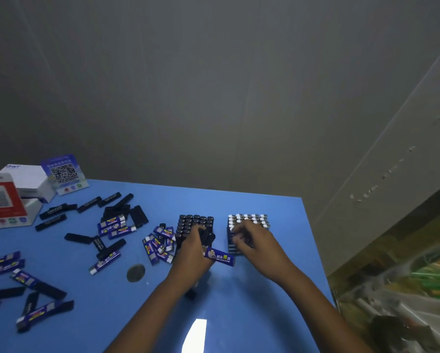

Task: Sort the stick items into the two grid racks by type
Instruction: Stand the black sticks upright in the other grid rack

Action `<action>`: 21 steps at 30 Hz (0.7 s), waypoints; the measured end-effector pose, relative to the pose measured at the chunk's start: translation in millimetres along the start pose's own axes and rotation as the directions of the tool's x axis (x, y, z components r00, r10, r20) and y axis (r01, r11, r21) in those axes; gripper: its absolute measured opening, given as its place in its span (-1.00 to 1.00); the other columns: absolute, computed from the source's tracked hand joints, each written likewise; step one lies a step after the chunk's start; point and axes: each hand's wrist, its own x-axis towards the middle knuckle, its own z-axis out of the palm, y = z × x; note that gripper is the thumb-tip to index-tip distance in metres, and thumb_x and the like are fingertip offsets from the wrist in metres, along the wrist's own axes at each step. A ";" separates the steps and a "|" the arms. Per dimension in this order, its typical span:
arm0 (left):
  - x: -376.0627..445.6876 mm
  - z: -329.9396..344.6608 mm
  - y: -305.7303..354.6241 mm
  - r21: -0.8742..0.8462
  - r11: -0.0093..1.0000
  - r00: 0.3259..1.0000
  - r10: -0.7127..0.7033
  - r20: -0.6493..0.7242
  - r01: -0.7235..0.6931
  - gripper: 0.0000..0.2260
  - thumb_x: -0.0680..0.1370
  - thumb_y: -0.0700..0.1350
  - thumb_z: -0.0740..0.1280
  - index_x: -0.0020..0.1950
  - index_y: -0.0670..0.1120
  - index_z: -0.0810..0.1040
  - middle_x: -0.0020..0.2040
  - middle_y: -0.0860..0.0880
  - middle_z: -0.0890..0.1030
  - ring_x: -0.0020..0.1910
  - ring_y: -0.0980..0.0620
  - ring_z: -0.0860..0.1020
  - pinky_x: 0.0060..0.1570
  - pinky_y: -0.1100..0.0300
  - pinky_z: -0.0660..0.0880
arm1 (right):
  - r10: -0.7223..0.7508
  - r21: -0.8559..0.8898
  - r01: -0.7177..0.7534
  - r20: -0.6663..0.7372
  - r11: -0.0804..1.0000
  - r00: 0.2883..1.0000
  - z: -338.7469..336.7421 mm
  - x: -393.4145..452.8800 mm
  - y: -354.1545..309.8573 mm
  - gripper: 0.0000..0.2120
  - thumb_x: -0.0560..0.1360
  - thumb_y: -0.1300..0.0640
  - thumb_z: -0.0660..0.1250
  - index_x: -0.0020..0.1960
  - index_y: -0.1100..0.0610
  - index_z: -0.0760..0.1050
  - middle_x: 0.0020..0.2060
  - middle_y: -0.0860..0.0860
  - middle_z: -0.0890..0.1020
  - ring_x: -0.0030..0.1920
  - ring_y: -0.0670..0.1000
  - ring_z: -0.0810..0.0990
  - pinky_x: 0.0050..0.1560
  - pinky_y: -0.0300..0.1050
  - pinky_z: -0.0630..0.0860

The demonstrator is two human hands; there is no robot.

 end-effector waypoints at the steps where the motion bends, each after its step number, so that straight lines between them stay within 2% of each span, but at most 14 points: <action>1: -1.5 2.0 4.1 0.005 1.000 1.000 0.011 0.004 -0.011 -0.47 0.43 -0.26 0.42 0.31 -0.05 0.29 -0.22 0.08 0.41 -0.33 0.23 0.40 -0.44 0.40 0.29 | 0.016 0.053 -0.017 0.022 0.998 1.000 -2.3 -0.9 -2.5 -0.91 0.59 0.16 0.34 0.08 0.08 0.54 -0.10 -0.04 0.65 -0.12 -0.19 0.59 -0.14 -0.38 0.47; 5: -2.5 10.2 10.5 -0.022 0.999 0.999 0.033 0.020 -0.033 -0.48 0.44 -0.26 0.44 0.33 -0.12 0.31 0.01 0.00 0.48 -0.18 0.28 0.45 -0.29 0.55 0.36 | 0.038 0.122 -0.055 0.139 0.991 0.990 -2.0 -2.4 -3.8 -0.95 0.54 0.09 0.42 -0.01 0.03 0.59 -0.18 -0.02 0.69 -0.13 -0.04 0.65 -0.03 -0.10 0.59; 8: 0.1 13.7 10.0 -0.011 0.999 0.999 0.036 0.030 -0.036 -0.45 0.44 -0.17 0.46 0.35 -0.09 0.30 0.11 -0.02 0.50 -0.11 0.18 0.48 -0.29 0.52 0.37 | 0.043 0.122 -0.065 0.174 0.990 0.984 2.7 -4.5 -4.1 -0.83 0.49 0.04 0.50 0.02 0.07 0.60 -0.19 -0.03 0.69 -0.22 -0.15 0.61 -0.16 -0.25 0.56; 10: 2.4 15.9 9.2 -0.001 0.999 0.999 0.040 0.037 -0.040 -0.43 0.44 -0.15 0.45 0.38 -0.09 0.29 0.13 -0.01 0.49 -0.09 0.13 0.48 -0.28 0.47 0.35 | 0.042 0.098 -0.059 0.170 0.993 0.984 5.2 -5.3 -2.7 -0.79 0.46 0.00 0.52 0.02 0.05 0.59 -0.19 -0.05 0.69 -0.22 -0.16 0.60 -0.18 -0.34 0.50; 14: 7.1 19.5 7.8 -0.012 0.998 0.997 0.064 0.047 -0.063 -0.40 0.41 -0.07 0.48 0.38 -0.06 0.30 0.16 0.00 0.49 0.00 0.08 0.51 -0.08 0.26 0.42 | 0.030 0.068 -0.042 0.168 0.997 0.985 7.2 -5.6 0.8 -0.84 0.48 0.00 0.51 0.01 0.01 0.60 -0.20 -0.08 0.68 -0.15 -0.12 0.62 -0.18 -0.36 0.47; 18: 12.0 20.4 3.9 -0.014 0.998 0.995 0.065 0.077 -0.064 -0.38 0.39 -0.05 0.47 0.37 -0.05 0.30 0.18 -0.02 0.50 0.05 0.04 0.55 0.03 0.16 0.52 | 0.022 0.075 -0.036 0.177 0.997 0.984 3.5 -1.9 3.2 -0.85 0.48 0.01 0.51 0.00 -0.04 0.59 -0.24 -0.13 0.66 -0.23 -0.17 0.56 -0.20 -0.35 0.45; 21: 16.4 20.9 0.6 -0.004 0.998 0.995 0.062 0.082 -0.062 -0.45 0.41 -0.16 0.44 0.34 -0.02 0.30 0.15 -0.02 0.52 0.00 0.04 0.55 -0.02 0.17 0.49 | 0.034 0.071 -0.045 0.148 0.996 0.988 -5.0 0.4 8.1 -0.85 0.49 0.01 0.50 0.01 -0.06 0.58 -0.24 -0.14 0.64 -0.25 -0.13 0.55 -0.19 -0.27 0.47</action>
